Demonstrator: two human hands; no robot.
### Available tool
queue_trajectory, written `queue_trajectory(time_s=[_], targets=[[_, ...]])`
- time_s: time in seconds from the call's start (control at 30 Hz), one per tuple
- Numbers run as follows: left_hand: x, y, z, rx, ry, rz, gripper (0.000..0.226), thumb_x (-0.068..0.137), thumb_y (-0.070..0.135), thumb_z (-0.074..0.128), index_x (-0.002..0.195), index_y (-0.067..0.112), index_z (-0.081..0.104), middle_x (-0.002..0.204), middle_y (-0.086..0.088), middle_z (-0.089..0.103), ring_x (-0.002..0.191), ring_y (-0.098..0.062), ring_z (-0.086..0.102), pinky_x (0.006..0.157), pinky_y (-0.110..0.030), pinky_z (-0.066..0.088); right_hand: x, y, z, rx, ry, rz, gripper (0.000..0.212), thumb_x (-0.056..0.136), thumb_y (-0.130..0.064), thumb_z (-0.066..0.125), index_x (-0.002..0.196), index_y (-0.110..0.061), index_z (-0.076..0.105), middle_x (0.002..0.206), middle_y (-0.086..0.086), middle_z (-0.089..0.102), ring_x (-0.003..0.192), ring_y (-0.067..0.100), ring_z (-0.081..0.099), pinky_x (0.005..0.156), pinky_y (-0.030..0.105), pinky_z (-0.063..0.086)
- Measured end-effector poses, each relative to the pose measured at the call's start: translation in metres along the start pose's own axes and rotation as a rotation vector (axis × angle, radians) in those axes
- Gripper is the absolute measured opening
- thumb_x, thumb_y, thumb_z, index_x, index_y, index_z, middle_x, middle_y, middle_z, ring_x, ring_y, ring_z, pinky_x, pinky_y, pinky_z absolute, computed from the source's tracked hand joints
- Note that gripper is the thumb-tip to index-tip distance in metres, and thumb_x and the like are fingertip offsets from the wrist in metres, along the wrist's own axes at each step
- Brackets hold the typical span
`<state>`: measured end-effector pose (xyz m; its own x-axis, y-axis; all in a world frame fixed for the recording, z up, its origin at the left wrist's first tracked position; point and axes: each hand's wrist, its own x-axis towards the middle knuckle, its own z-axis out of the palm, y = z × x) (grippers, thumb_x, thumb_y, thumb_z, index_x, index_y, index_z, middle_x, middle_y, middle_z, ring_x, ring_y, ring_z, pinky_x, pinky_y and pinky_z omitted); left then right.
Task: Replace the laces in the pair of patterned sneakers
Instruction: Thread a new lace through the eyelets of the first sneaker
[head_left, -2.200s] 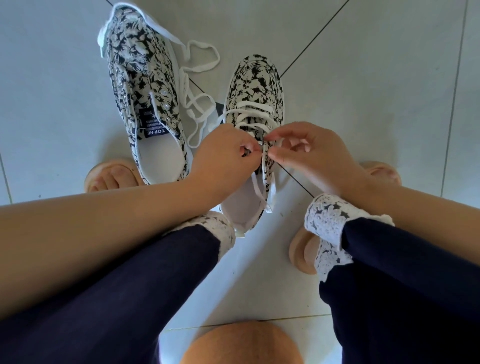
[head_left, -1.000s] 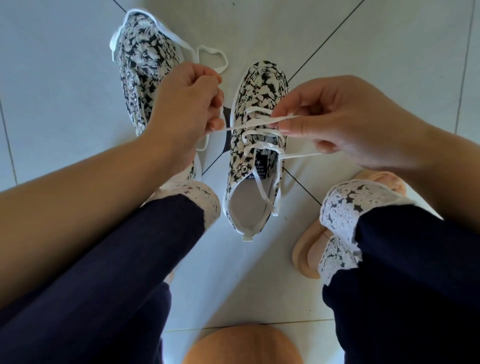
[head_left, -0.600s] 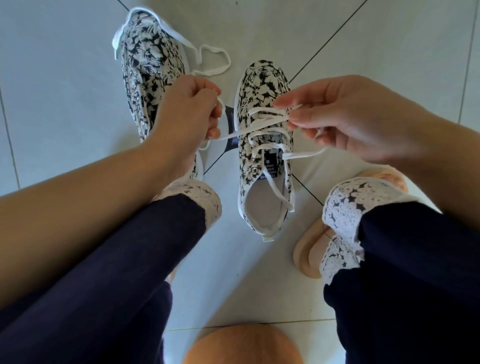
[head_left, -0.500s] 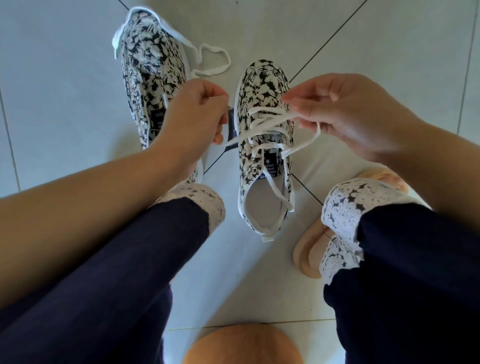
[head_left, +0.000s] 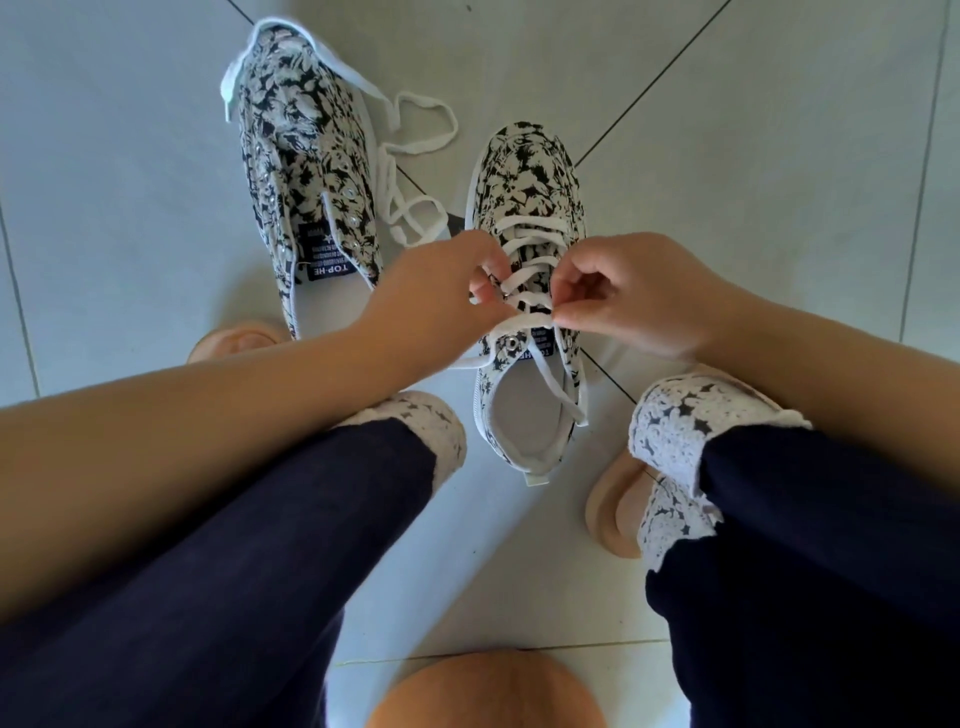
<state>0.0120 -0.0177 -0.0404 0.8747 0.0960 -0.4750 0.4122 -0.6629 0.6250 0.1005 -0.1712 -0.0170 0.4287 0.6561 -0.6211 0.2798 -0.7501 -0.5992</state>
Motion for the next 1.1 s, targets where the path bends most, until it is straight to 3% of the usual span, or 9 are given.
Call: queue_trajectory(time_s=[0.13,0.27,0.37,0.57,0.73,0.8,0.87,0.97,1.1], targets=[[0.001,-0.001,0.002,-0.059,0.009,-0.04,0.012,0.085,0.025,0.062,0.094,0.02,0.055,0.081,0.013,0.056,0.073,-0.002,0.05,0.061,-0.002,0.029,0.0,0.003,-0.002,0.016,0.069,0.051,0.017,0.088,-0.013,0.058,0.078,-0.025,0.052,0.077,-0.011,0.055,0.069,0.002,0.05,0.059,0.002,0.038],[0.004,-0.005,-0.013,-0.354,0.108,-0.216,0.009,0.089,0.025,0.057,0.082,0.025,0.051,0.077,0.008,0.061,0.061,-0.002,0.051,0.062,-0.016,0.042,0.001,0.011,-0.001,0.024,0.18,0.12,0.012,0.088,-0.012,0.059,0.082,-0.02,0.053,0.075,-0.012,0.051,0.066,-0.002,0.046,0.057,-0.002,0.034],[0.002,-0.009,-0.032,-0.505,0.197,-0.273,0.019,0.095,0.031,0.046,0.078,0.024,0.053,0.064,0.006,0.057,0.053,-0.006,0.044,0.062,-0.026,0.041,0.001,0.01,0.002,-0.019,0.23,0.103,0.01,0.088,-0.012,0.059,0.086,-0.019,0.053,0.074,-0.016,0.049,0.067,-0.004,0.045,0.06,-0.003,0.034],[-0.006,-0.005,-0.034,-0.789,-0.074,-0.293,0.028,0.095,0.016,0.036,0.074,0.012,0.054,0.063,0.0,0.05,0.053,-0.011,0.037,0.055,-0.027,0.035,-0.006,-0.007,0.004,-0.082,0.153,-0.13,0.008,0.084,-0.023,0.062,0.083,-0.024,0.054,0.076,-0.017,0.05,0.07,-0.004,0.046,0.066,0.005,0.038],[-0.005,-0.003,-0.034,-0.48,-0.085,-0.218,0.026,0.095,0.009,0.043,0.079,0.018,0.062,0.067,0.006,0.054,0.059,-0.005,0.049,0.061,-0.015,0.048,-0.002,-0.007,0.02,-0.394,0.156,-0.192,0.013,0.08,-0.026,0.069,0.08,-0.014,0.064,0.078,-0.008,0.052,0.073,0.011,0.048,0.067,0.027,0.043],[-0.007,-0.004,-0.034,-0.395,-0.071,-0.149,0.024,0.093,0.014,0.049,0.085,0.027,0.067,0.067,0.01,0.057,0.059,-0.004,0.052,0.064,-0.014,0.048,-0.001,-0.007,0.022,-0.38,0.206,-0.171,0.012,0.083,-0.025,0.065,0.078,-0.014,0.063,0.075,-0.008,0.053,0.068,0.011,0.05,0.063,0.027,0.044],[-0.009,-0.005,-0.032,-0.362,-0.073,-0.101,0.023,0.09,0.019,0.054,0.093,0.038,0.066,0.069,0.011,0.06,0.056,-0.012,0.049,0.057,-0.015,0.043,0.002,-0.008,0.02,-0.288,0.248,-0.115,0.008,0.087,-0.022,0.06,0.08,-0.017,0.061,0.07,-0.01,0.055,0.058,0.007,0.049,0.055,0.018,0.042],[-0.01,-0.005,-0.03,-0.334,-0.063,-0.067,0.025,0.09,0.02,0.055,0.107,0.035,0.064,0.069,0.01,0.061,0.037,-0.002,0.034,0.041,-0.007,0.032,0.006,-0.006,0.017,-0.085,0.277,-0.036,0.008,0.086,-0.017,0.06,0.082,-0.021,0.055,0.064,-0.013,0.052,0.05,0.0,0.044,0.049,0.009,0.038],[-0.01,-0.001,-0.026,-0.148,-0.098,0.021,0.04,0.091,0.022,0.053,0.13,0.03,0.049,0.069,0.015,0.06,0.038,0.008,0.043,0.05,0.0,0.032,0.0,-0.014,0.015,0.236,0.182,-0.046,0.005,0.085,-0.023,0.063,0.09,-0.023,0.061,0.077,-0.006,0.067,0.064,0.001,0.059,0.06,0.01,0.045]])
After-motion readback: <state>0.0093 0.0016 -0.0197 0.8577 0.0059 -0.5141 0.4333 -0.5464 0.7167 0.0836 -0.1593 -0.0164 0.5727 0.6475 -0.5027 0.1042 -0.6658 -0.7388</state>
